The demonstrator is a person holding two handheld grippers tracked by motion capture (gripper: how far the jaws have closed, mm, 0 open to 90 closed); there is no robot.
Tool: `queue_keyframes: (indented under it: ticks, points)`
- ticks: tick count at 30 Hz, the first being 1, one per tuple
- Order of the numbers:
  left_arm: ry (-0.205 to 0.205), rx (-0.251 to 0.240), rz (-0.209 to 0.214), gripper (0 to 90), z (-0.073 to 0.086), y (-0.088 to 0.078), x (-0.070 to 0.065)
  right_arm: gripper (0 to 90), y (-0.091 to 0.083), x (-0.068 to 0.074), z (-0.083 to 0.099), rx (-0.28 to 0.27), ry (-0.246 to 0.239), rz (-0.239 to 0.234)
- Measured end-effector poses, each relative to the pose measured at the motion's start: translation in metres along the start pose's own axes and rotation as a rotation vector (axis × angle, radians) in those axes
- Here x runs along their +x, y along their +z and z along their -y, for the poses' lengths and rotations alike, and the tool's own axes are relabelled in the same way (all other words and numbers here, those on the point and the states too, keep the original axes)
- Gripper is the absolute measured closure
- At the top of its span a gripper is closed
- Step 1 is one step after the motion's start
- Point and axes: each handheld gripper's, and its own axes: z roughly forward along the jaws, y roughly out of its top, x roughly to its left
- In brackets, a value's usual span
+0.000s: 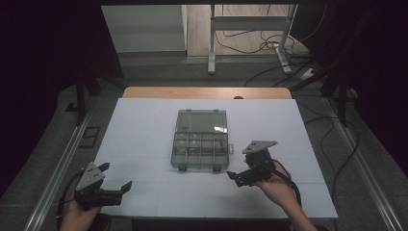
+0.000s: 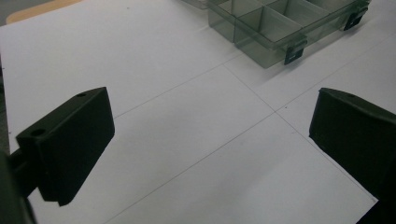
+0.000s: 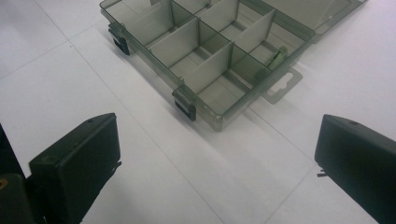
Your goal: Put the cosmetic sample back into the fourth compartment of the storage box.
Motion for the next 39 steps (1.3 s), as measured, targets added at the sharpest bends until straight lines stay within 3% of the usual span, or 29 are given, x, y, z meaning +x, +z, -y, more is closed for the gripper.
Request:
queue_keyframes:
  ticks: [39]
  points:
    - [-0.002,0.005,-0.005,0.8,0.0,0.001,0.0,0.0,-0.055,-0.012,0.052,-0.064,0.075,0.064]
